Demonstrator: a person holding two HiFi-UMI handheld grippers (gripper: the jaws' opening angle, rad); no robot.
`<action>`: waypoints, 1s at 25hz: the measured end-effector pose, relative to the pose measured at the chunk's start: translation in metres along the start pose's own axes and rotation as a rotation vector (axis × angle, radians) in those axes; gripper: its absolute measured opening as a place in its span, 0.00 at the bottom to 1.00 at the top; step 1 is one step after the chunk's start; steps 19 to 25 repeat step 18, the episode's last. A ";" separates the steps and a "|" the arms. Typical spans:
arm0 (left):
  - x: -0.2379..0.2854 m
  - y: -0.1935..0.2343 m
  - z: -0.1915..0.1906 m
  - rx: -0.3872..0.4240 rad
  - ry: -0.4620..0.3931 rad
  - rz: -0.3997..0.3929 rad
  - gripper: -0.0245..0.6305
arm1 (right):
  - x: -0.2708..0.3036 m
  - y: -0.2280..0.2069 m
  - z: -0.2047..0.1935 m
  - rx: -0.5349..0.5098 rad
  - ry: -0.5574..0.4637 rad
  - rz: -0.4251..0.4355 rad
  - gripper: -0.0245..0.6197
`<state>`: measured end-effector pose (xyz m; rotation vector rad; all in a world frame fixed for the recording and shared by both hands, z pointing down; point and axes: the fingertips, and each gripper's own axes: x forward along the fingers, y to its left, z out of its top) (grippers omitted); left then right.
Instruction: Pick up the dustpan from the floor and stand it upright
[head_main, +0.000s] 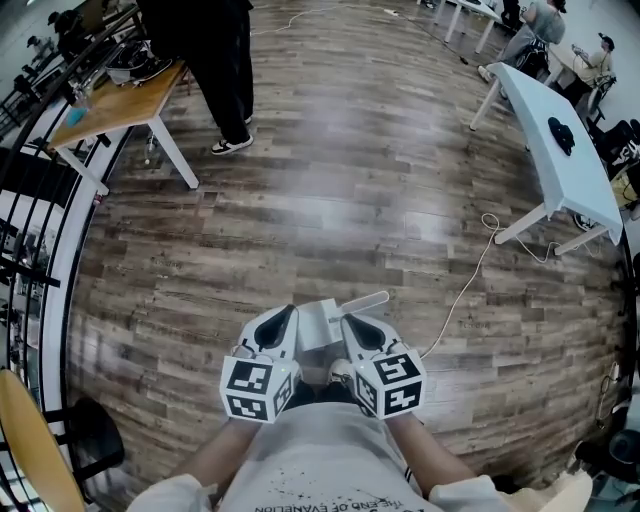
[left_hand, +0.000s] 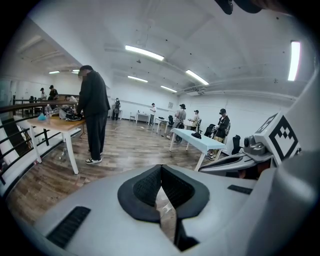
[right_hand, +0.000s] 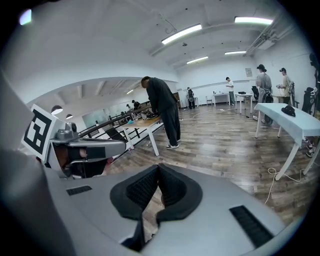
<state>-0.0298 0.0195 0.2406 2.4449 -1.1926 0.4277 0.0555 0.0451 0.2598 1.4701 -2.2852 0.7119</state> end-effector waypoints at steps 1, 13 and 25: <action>-0.001 0.000 -0.001 -0.003 -0.001 -0.002 0.07 | 0.000 0.000 -0.001 0.000 0.001 -0.001 0.08; -0.003 0.009 0.000 -0.023 -0.011 0.009 0.07 | 0.000 -0.012 0.018 0.004 -0.029 -0.012 0.08; 0.000 0.011 0.006 -0.022 -0.022 0.008 0.07 | 0.000 -0.018 0.027 0.011 -0.048 -0.014 0.08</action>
